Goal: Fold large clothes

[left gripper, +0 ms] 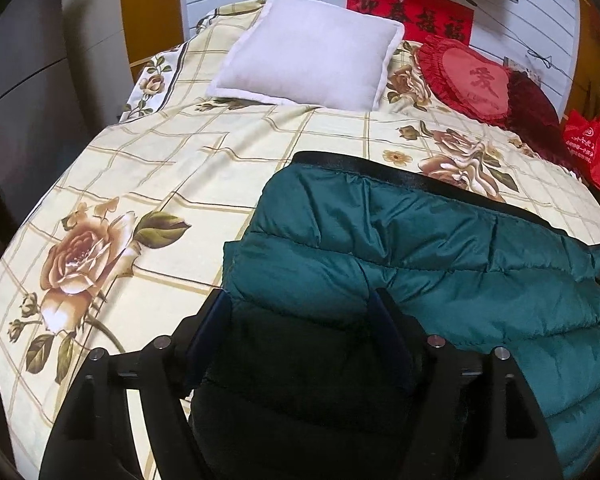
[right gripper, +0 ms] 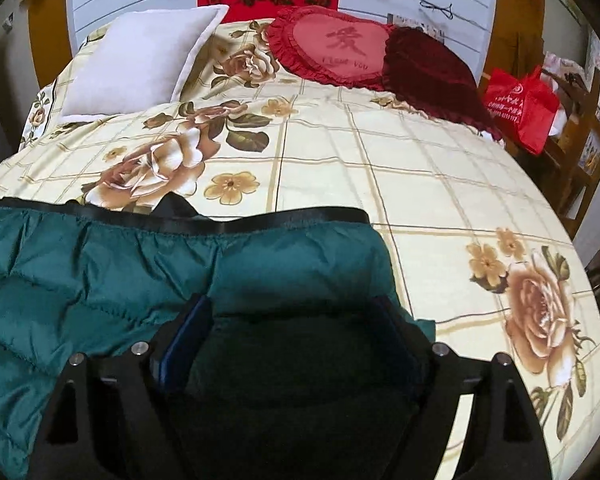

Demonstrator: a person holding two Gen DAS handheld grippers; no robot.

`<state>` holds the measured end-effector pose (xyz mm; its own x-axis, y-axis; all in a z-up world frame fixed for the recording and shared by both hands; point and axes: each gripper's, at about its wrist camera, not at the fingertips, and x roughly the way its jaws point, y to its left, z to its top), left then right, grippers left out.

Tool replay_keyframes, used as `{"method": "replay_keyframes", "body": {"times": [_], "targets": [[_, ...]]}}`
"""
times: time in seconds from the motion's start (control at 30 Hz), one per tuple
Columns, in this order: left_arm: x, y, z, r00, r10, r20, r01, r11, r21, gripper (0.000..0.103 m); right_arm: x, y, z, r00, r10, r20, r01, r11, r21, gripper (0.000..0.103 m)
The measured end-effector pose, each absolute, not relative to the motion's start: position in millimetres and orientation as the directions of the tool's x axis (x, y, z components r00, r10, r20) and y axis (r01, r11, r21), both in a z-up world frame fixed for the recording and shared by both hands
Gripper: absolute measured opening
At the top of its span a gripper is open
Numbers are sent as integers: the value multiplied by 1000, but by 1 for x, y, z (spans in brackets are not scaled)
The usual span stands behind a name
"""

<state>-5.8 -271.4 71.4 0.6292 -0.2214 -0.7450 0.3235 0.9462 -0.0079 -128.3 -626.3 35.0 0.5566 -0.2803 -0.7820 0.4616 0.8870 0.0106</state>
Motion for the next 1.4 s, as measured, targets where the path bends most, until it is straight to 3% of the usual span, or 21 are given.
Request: {"method": "replay_keyframes", "body": {"times": [0.33,0.47,0.6,0.93,1.27,1.4], "targets": [[-10,-269,71,636,-225,-738,322,947,-11,79,-206,-573,89,669,-181,-721,363,926,105,85],[-12,-269,70,644,-223,-732,317,948,-10,79,-210,-563,67,624,-206,-754,368,928,51,85],[-14,-269,72,645,-214,-733,315,949,-1,79,-200,-573,45,609,-198,-768,401,912,82,94],[-50,-241,94,657,-253,-710,337,941,-24,79,-257,-553,87,659,-213,-721,379,923,73,93],[-83,-220,92,637,-269,-723,361,932,-28,79,-257,-554,44,594,-185,-783,410,907,97,93],[-86,-212,93,615,-295,-731,380,924,-53,79,-262,-554,52,606,-181,-775,409,906,107,94]]}}
